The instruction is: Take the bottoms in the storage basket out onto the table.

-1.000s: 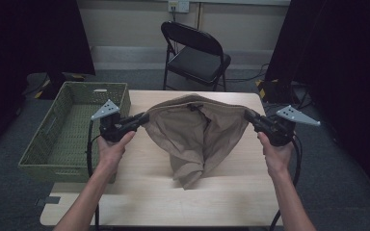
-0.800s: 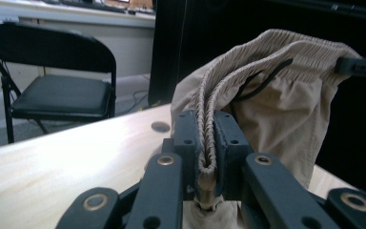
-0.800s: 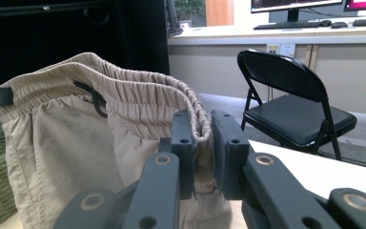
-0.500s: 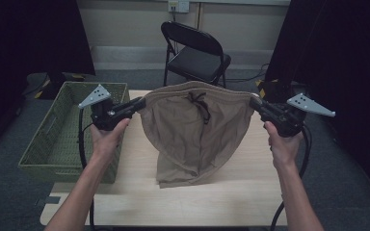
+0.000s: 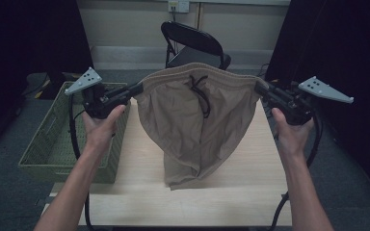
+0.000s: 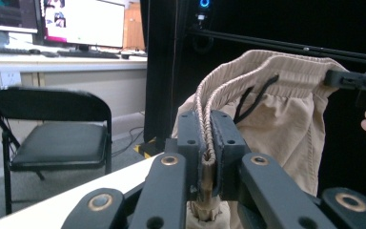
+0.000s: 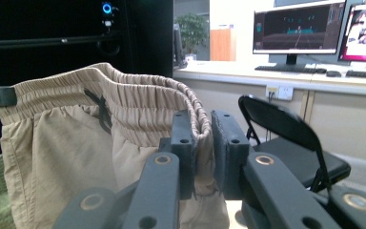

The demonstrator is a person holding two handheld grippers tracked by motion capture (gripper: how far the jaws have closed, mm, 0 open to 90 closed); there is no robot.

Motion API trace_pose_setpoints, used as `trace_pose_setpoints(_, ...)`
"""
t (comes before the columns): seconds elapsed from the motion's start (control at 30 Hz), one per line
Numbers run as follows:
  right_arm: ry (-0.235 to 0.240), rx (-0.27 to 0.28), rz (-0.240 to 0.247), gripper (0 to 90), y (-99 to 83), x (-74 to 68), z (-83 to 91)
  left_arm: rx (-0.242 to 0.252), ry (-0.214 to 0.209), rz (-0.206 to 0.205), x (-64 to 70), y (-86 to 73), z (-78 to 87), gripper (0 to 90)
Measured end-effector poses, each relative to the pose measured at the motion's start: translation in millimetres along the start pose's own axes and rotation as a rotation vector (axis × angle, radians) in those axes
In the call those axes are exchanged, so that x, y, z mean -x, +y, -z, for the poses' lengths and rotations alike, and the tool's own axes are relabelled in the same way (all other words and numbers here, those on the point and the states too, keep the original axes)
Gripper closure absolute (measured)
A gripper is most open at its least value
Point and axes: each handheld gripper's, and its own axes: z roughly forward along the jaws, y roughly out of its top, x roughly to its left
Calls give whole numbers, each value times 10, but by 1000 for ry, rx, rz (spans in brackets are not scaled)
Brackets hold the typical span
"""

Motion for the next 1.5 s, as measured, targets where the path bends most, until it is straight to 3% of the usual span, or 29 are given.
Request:
trace_pose_setpoints(0.17, -8, 45, 21, 801, 261, -51, 72, 35, -10, -36, 95, 248, 78, 843)
trace_pose_setpoints(0.23, -12, 65, 24, 801, 291, -27, 74, 31, -2, -36, 61, 250, 64, 843)
trace_pose_setpoints(0.33, -20, 18, 18, 802, 131, 37, -27, -18, 33, -25, -54, 88, -46, 843)
trace_pose_setpoints(0.5, -33, -73, -28, 801, -306, 168, -221, -88, 48, 16, -230, -248, -242, 843)
trace_pose_setpoints(0.67, -50, -126, -64, 800, -510, 381, -510, -149, 100, 61, -486, -396, -505, 841)
trace_pose_setpoints(0.73, -65, -149, -71, 800, -573, 472, -693, -184, 139, 105, -658, -450, -672, 835)
trace_pose_setpoints(0.8, -88, -183, -69, 797, -640, 555, -880, -191, 183, 143, -786, -507, -795, 781)
trace_pose_setpoints(0.87, -142, -244, -56, 757, -746, 650, -1098, -199, 233, 138, -833, -547, -846, 665)
trace_pose_setpoints(0.97, -200, -294, -70, 557, -876, 764, -1242, -217, 222, 120, -825, -598, -871, 616)
trace_pose_setpoints(1.07, -192, -296, -93, 502, -932, 819, -1216, -227, 171, 114, -748, -650, -886, 607)
trace_pose_setpoints(1.17, -152, -298, -112, 475, -965, 800, -1134, -234, 131, 116, -647, -708, -886, 604)
trace_pose_setpoints(1.33, -77, -326, -98, 458, -1111, 609, -926, -249, 73, 117, -441, -854, -808, 630)
trace_pose_setpoints(1.5, -14, -377, -95, 446, -1422, 328, -668, -286, 20, 106, -247, -1088, -702, 639)
